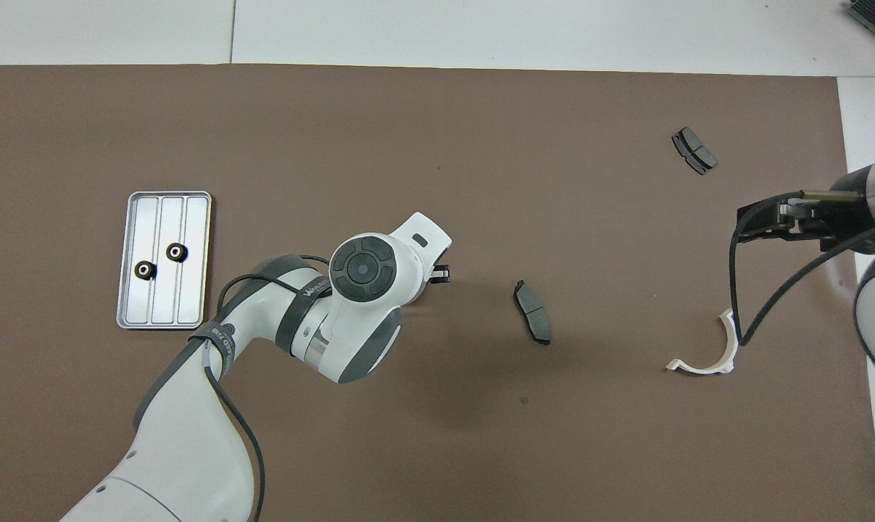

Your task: Pick bearing gear from pile to tray

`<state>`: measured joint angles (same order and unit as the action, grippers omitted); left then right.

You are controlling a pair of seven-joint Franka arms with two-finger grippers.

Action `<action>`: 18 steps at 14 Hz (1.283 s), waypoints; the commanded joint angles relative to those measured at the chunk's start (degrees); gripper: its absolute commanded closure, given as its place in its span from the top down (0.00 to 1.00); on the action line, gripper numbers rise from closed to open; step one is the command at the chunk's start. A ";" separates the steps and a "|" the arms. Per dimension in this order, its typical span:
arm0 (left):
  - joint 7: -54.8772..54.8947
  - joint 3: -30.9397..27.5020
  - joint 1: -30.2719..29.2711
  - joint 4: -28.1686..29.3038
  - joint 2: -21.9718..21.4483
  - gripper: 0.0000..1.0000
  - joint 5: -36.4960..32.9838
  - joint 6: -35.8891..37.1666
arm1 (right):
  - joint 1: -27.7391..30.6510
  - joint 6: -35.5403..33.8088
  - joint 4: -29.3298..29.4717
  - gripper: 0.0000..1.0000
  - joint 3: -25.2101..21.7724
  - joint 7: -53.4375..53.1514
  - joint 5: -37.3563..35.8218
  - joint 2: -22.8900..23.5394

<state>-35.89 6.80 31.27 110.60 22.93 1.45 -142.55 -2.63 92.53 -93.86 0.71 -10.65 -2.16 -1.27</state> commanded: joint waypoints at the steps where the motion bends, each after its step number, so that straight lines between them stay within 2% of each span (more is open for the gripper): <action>1: -0.24 -0.73 0.73 0.93 -0.34 0.20 0.48 0.26 | 0.78 -0.69 -0.18 1.00 0.44 1.77 1.46 -0.23; 4: -0.24 -0.82 0.73 0.49 -0.34 0.20 0.48 0.70 | 1.30 -0.86 -0.09 1.00 0.35 1.77 3.83 -0.23; 10: 0.29 -0.99 -0.59 -0.91 -0.69 0.14 0.48 3.24 | 1.31 -2.79 -0.09 1.00 0.26 2.12 2.96 -0.40; 15: 2.04 -1.00 -4.71 -4.34 -0.96 0.13 0.31 8.33 | 1.40 -2.97 0.00 1.00 0.17 2.56 2.96 -0.66; 18: 9.05 -0.91 -9.10 -5.14 -2.53 0.13 0.31 13.51 | 1.48 -2.44 -0.09 1.00 0.17 2.56 3.30 -0.66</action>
<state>-31.32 5.69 24.76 105.51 22.43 1.46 -133.08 -2.03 90.27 -93.85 0.68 -10.47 -0.07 -1.37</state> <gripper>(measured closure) 0.753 0.000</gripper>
